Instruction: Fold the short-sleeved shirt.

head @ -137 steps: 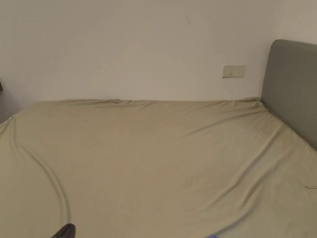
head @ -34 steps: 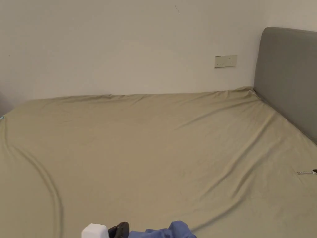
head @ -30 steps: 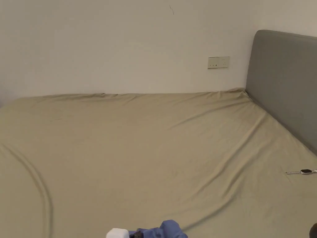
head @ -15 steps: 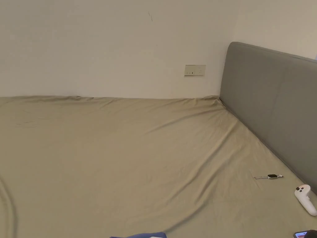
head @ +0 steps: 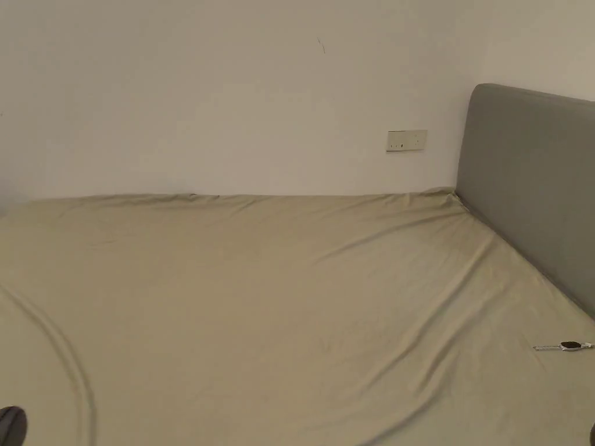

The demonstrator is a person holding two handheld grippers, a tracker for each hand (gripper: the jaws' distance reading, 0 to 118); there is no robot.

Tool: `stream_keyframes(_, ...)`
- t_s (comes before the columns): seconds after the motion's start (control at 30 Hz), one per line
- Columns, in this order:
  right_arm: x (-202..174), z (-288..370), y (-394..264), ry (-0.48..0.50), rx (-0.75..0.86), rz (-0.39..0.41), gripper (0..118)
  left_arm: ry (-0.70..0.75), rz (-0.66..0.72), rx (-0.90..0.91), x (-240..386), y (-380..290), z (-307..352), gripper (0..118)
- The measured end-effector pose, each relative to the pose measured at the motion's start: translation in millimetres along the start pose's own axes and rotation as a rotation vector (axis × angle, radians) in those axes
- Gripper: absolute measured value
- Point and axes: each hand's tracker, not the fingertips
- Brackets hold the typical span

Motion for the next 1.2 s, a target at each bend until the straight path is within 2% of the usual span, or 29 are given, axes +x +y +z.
stream_keyframes(0.03,-1.8,-0.6,-0.5,0.013,-0.003,-0.006,2,0.035,-0.017,-0.008,-6.4,-3.9,3.5,0)
stream_keyframes(0.37,-18.3,-1.6,6.6,0.029,0.006,0.047,2,-0.094,0.1,-0.037,7.5,-9.0,-1.9,0)
stream_keyframes(0.43,-21.2,-4.0,8.1,0.046,-0.004,0.061,2,-0.177,0.16,-0.061,2.4,-9.8,-7.4,1)
stream_keyframes(0.47,-23.8,-9.4,6.9,0.084,-0.034,0.082,2,-0.213,0.208,-0.08,-1.0,-11.1,-12.4,1)
stream_keyframes(0.53,-34.1,-31.8,-4.5,0.186,-0.121,0.089,1,-0.257,0.288,-0.147,-7.6,-16.7,-25.3,1)
stream_keyframes(0.6,-47.6,-79.0,-29.0,0.35,-0.378,0.04,2,-0.234,0.287,-0.159,-12.2,-21.2,-27.6,1)
stream_keyframes(0.63,-58.7,-104.0,-47.4,0.369,-0.487,0.036,2,-0.231,0.302,-0.16,-14.3,-23.5,-27.7,1)
stream_keyframes(0.7,-84.8,-148.7,-96.6,0.388,-0.572,0.067,2,-0.229,0.324,-0.169,-17.2,-27.3,-25.1,1)
stream_keyframes(0.73,-96.1,-174.8,-120.8,0.413,-0.667,0.159,2,-0.22,0.32,-0.169,-17.9,-28.9,-23.7,1)
stream_keyframes(0.77,-105.2,-192.6,-141.3,0.433,-0.772,0.171,1,-0.215,0.317,-0.171,-19.3,-29.1,-22.5,1)
stream_keyframes(0.83,-111.4,-217.8,-179.8,0.445,-0.88,0.06,1,-0.208,0.302,-0.177,-21.5,-29.1,-20.1,1)
stream_keyframes(0.9,-111.8,-231.1,-203.1,0.403,-0.973,0.04,1,-0.205,0.284,-0.187,-23.5,-31.0,-21.4,1)
stream_keyframes(0.97,-108.2,-234.0,-211.6,0.391,-0.974,0.0,1,-0.219,0.29,-0.217,-24.9,-36.4,-28.4,1)
stream_keyframes(1.03,-104.3,-227.8,-202.6,0.399,-0.955,-0.029,1,-0.307,0.324,-0.301,-24.5,-46.2,-46.7,1)
stream_keyframes(1.07,-103.2,-227.4,-202.8,0.401,-0.955,-0.028,1,-0.384,0.399,-0.382,-24.5,-55.2,-64.2,5)
stream_keyframes(1.13,-102.2,-224.8,-202.2,0.404,-0.953,-0.026,1,-0.59,0.563,-0.544,-19.9,-82.9,-104.7,29)
stream_keyframes(1.17,-101.4,-225.0,-202.5,0.406,-0.952,-0.028,1,-0.668,0.638,-0.602,-14.4,-102.0,-123.4,52)
stream_keyframes(1.2,-100.7,-225.3,-202.7,0.404,-0.953,-0.038,1,-0.711,0.679,-0.67,-3.7,-121.6,-142.6,89)
